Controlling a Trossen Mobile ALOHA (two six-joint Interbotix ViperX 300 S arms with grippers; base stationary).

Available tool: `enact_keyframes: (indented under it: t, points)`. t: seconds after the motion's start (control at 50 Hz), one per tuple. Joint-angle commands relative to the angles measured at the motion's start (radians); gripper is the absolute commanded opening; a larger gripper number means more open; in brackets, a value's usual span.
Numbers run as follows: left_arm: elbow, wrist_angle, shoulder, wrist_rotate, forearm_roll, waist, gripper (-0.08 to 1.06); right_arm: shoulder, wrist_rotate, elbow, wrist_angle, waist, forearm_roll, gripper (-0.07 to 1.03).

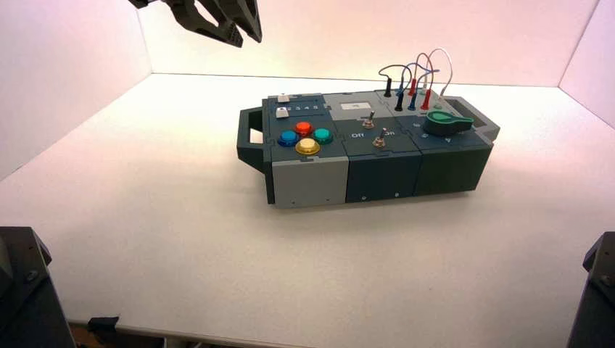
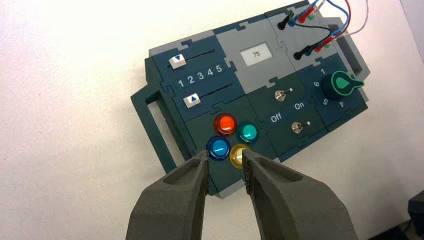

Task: Push the blue button with the left gripper.

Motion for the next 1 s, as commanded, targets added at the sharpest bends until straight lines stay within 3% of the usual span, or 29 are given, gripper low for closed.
enact_keyframes:
  t: [0.02, 0.38, 0.54, 0.72, 0.84, 1.0]
  points:
    - [-0.015, -0.008, -0.003, -0.006, -0.002, -0.005, 0.38, -0.008, 0.002, -0.015, -0.002, 0.0, 0.003, -0.02]
    - [-0.017, -0.002, 0.029, -0.011, -0.003, -0.005, 0.37, -0.006, 0.002, -0.018, -0.002, 0.003, 0.009, -0.02]
    - [-0.018, 0.005, 0.084, -0.011, -0.012, -0.025, 0.16, -0.005, 0.002, -0.017, -0.002, 0.005, 0.009, -0.02]
    - [-0.028, 0.003, 0.133, -0.011, -0.012, -0.046, 0.04, -0.006, 0.002, -0.014, -0.002, 0.005, 0.009, -0.02]
    - [-0.032, -0.003, 0.153, -0.011, -0.014, -0.057, -0.03, -0.005, 0.002, -0.014, -0.002, 0.005, 0.011, -0.02]
    - [-0.041, -0.014, 0.176, -0.011, -0.014, -0.063, -0.03, -0.005, 0.002, -0.012, -0.002, 0.005, 0.015, -0.02]
